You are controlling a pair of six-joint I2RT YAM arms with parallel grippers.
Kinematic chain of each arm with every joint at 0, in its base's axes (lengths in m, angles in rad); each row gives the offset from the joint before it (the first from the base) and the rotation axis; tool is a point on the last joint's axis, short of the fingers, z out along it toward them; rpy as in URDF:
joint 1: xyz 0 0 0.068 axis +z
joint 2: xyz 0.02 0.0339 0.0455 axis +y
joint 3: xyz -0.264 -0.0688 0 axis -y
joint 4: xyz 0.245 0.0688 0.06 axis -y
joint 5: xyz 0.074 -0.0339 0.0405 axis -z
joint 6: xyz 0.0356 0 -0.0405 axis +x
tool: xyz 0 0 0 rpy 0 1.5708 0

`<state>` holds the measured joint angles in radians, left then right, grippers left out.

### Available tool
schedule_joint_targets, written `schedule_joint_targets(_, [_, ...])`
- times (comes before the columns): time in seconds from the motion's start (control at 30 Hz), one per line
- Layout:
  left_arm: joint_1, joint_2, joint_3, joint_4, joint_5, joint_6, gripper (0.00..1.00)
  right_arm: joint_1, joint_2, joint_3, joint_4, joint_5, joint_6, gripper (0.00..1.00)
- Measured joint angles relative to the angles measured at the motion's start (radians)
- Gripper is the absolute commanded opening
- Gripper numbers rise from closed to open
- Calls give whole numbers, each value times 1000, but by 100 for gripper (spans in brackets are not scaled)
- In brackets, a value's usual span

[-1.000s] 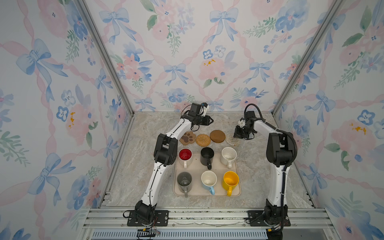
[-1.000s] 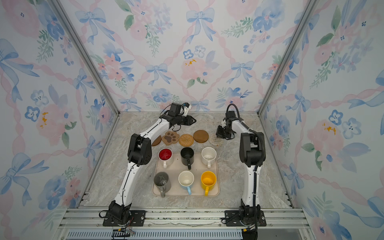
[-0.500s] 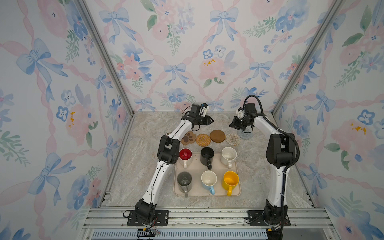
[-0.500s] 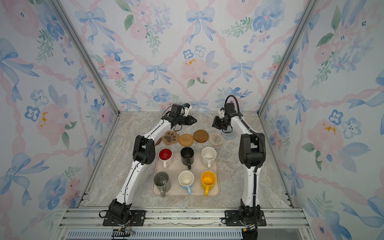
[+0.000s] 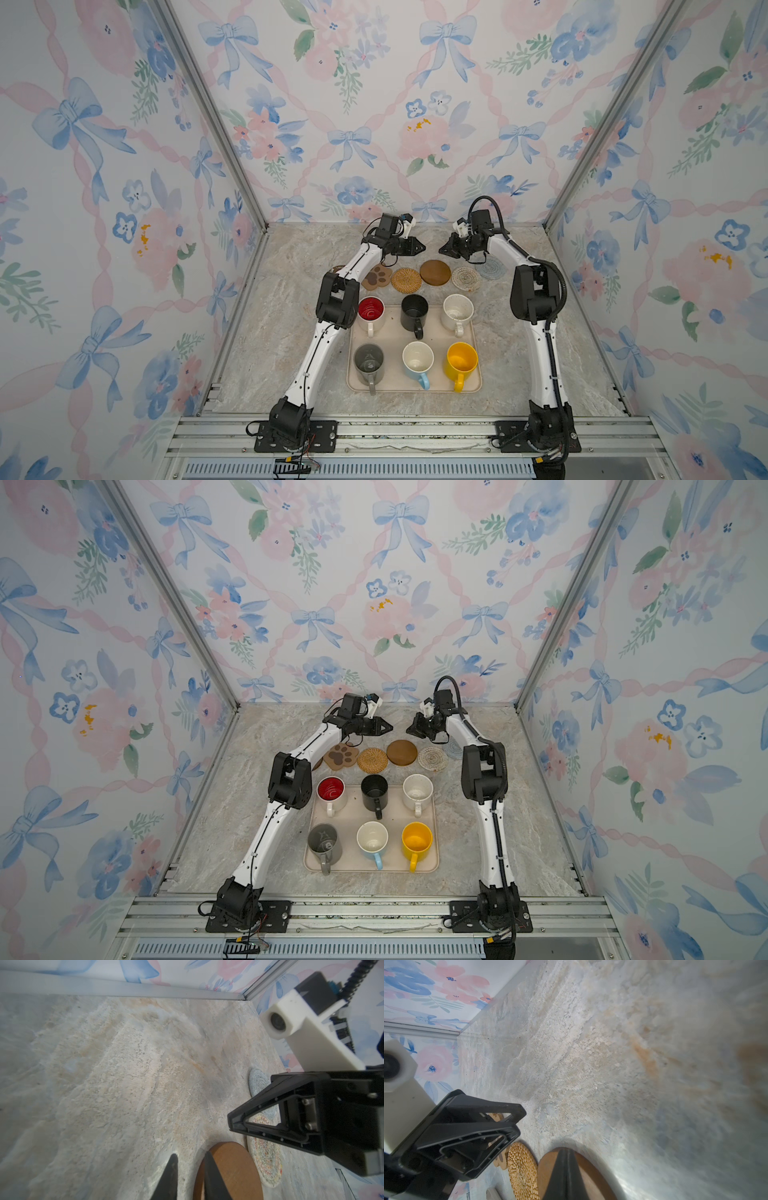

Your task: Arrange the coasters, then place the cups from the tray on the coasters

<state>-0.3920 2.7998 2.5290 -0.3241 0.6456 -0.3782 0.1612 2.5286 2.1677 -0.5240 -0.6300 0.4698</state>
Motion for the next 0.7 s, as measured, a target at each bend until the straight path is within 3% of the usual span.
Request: schedule_joint_targets(0.7, [0, 32, 3, -16, 71, 0, 20, 3, 67, 58, -72, -6, -6, 2])
